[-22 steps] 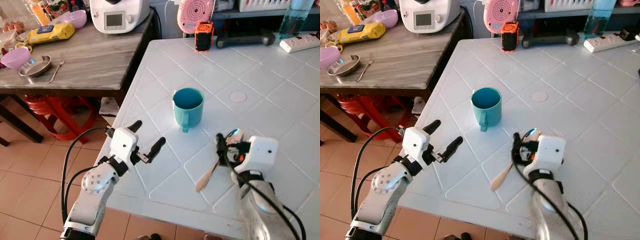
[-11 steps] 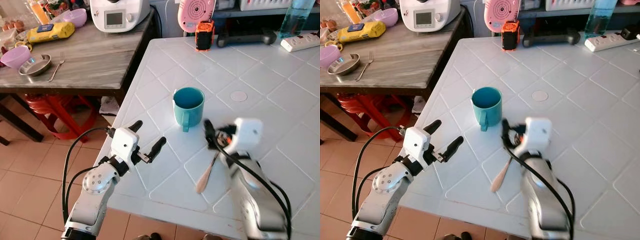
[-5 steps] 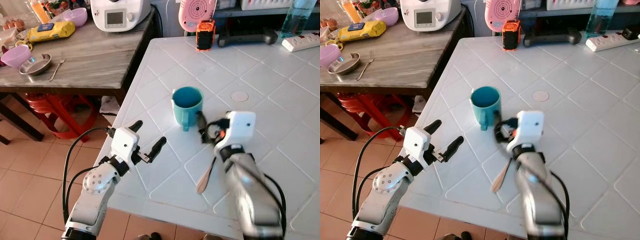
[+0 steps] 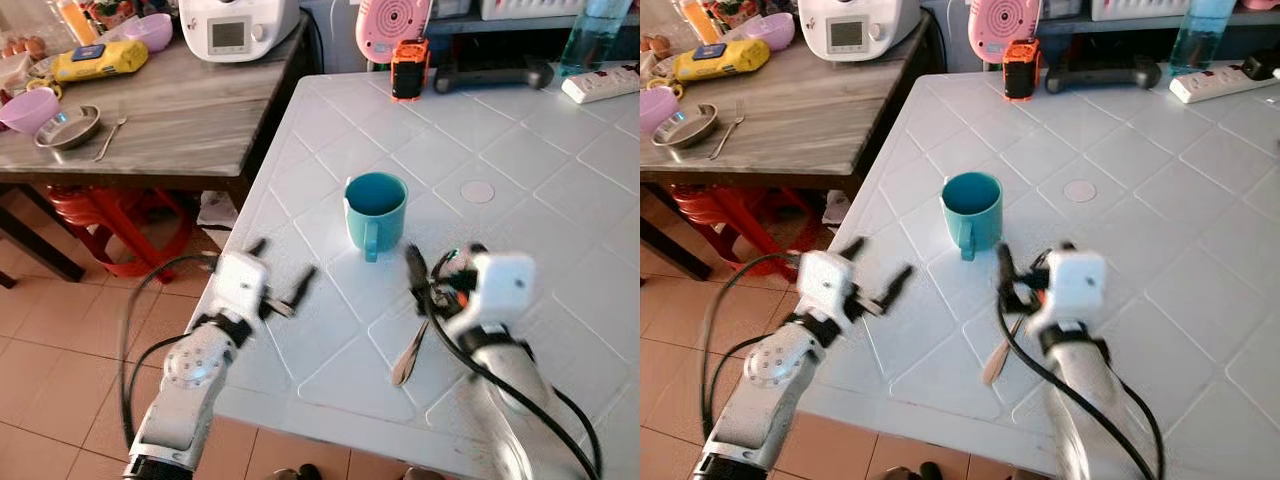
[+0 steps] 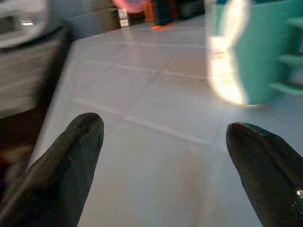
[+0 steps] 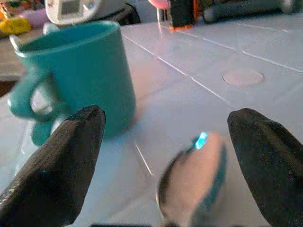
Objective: Setting the table
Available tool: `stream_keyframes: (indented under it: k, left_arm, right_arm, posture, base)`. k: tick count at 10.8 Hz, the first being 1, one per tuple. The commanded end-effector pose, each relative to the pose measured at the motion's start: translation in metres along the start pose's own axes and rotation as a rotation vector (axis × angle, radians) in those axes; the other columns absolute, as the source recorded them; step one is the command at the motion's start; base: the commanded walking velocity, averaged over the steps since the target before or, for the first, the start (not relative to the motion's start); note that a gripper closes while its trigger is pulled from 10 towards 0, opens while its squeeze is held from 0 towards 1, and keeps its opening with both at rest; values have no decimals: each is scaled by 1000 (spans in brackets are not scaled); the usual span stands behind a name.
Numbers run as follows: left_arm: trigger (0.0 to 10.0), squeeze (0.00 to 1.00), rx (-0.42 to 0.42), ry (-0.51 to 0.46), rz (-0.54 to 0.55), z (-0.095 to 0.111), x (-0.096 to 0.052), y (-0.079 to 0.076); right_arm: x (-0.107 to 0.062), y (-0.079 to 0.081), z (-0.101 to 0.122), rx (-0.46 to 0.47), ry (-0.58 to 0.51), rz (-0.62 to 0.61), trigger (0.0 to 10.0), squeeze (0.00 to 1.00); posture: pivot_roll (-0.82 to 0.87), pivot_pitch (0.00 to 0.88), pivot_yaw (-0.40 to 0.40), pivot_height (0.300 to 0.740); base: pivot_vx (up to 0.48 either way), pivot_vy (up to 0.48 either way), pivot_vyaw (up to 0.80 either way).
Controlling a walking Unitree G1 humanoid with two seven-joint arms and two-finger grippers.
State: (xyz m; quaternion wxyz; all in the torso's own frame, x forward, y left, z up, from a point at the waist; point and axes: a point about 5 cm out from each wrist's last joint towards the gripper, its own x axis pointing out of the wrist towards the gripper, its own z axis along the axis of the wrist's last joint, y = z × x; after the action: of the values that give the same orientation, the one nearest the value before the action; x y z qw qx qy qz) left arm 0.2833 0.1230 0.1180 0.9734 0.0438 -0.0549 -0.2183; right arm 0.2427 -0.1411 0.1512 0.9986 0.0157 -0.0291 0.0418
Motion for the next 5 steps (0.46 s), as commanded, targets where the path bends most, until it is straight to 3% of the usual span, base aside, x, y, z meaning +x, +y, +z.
stream_keyframes:
  k: [1,4,5]
  left_arm:
    - [10000,0,-14,58,73,-10,-7,8]
    - [10000,0,-5,75,98,-14,-11,4]
    - [10000,0,0,76,113,-12,-9,4]
  right_arm:
    - [-4,3,5,4,-18,12,10000,0]
    - [-6,8,4,3,-12,38,10000,0]
    - [-5,10,5,10,-12,48,10000,0]
  posture:
    - [-184,146,158,740]
    - [-177,137,142,740]
    - [-174,136,135,740]
  base:
    - [0,0,0]
    - [0,0,0]
    - [0,0,-444]
